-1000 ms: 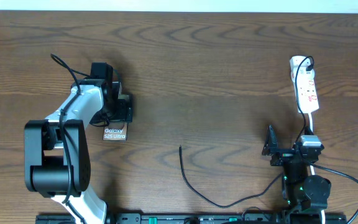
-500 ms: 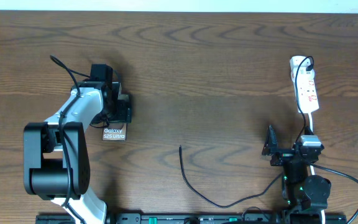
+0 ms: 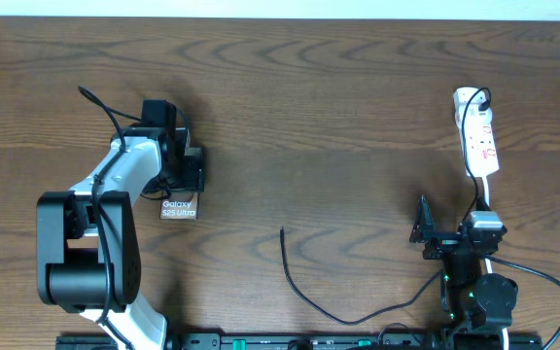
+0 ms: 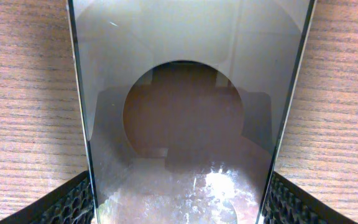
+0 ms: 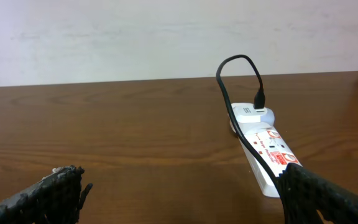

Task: Plug charger to phone and switch on socket
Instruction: 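Close the left gripper on the phone's long edges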

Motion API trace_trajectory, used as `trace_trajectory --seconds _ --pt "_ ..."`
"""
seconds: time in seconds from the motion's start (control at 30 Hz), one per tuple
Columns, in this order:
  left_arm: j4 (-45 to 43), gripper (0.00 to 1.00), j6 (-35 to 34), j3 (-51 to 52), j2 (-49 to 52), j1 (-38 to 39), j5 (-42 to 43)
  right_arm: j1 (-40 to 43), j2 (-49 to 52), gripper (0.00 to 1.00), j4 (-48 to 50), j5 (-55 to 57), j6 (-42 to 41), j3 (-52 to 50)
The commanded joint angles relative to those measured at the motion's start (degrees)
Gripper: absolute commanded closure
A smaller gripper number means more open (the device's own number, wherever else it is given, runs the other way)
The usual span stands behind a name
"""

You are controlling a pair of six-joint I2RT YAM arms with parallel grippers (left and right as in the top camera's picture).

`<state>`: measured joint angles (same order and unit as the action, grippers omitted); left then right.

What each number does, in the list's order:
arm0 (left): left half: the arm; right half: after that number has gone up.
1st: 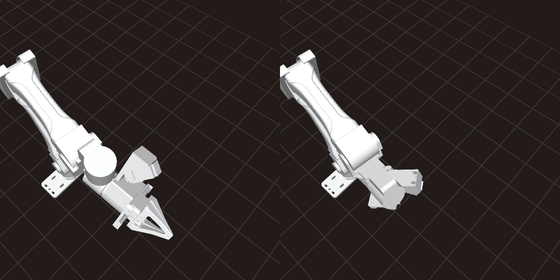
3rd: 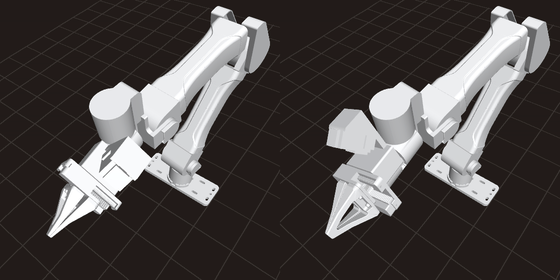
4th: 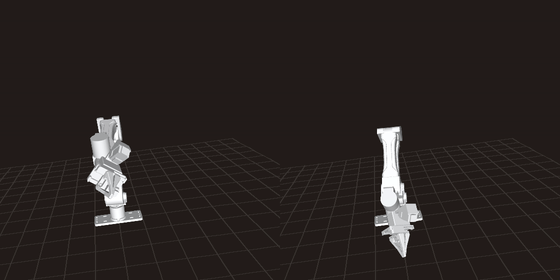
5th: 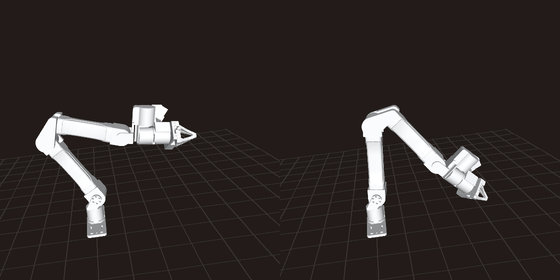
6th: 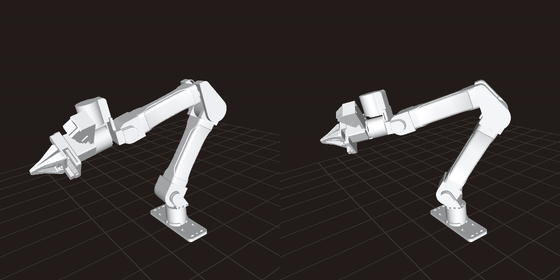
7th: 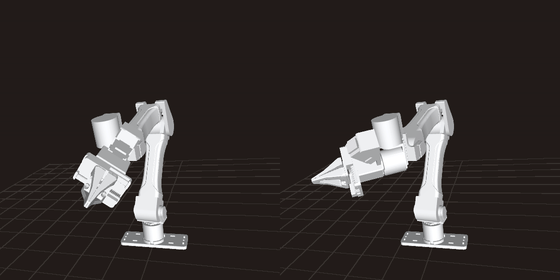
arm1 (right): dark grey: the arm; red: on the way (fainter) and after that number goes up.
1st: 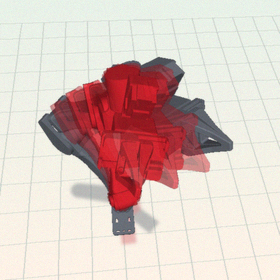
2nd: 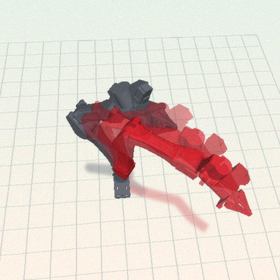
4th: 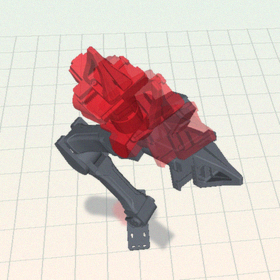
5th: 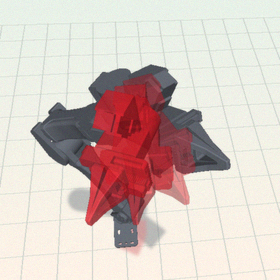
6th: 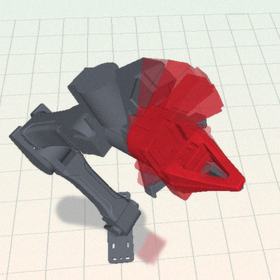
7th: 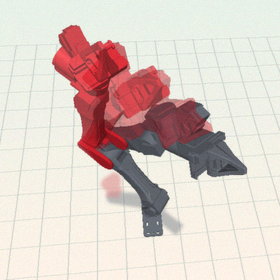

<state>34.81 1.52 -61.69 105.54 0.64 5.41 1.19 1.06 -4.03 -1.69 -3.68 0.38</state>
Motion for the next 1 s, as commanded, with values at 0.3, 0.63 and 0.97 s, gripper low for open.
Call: trace_trajectory --seconds 0.3,0.63,0.97 --pt "0.2 0.85 0.4 1.7 1.5 0.1 1.4 -0.5 -0.2 0.01 -0.2 0.0 -0.5 -0.1" --pt "0.2 0.93 0.3 1.7 1.5 0.1 1.4 -0.5 -0.2 0.01 -0.2 0.0 -0.5 -0.1" --pt "0.2 0.92 0.4 1.7 1.5 0.1 1.4 -0.5 -0.2 0.01 -0.2 0.0 -0.5 -0.1"
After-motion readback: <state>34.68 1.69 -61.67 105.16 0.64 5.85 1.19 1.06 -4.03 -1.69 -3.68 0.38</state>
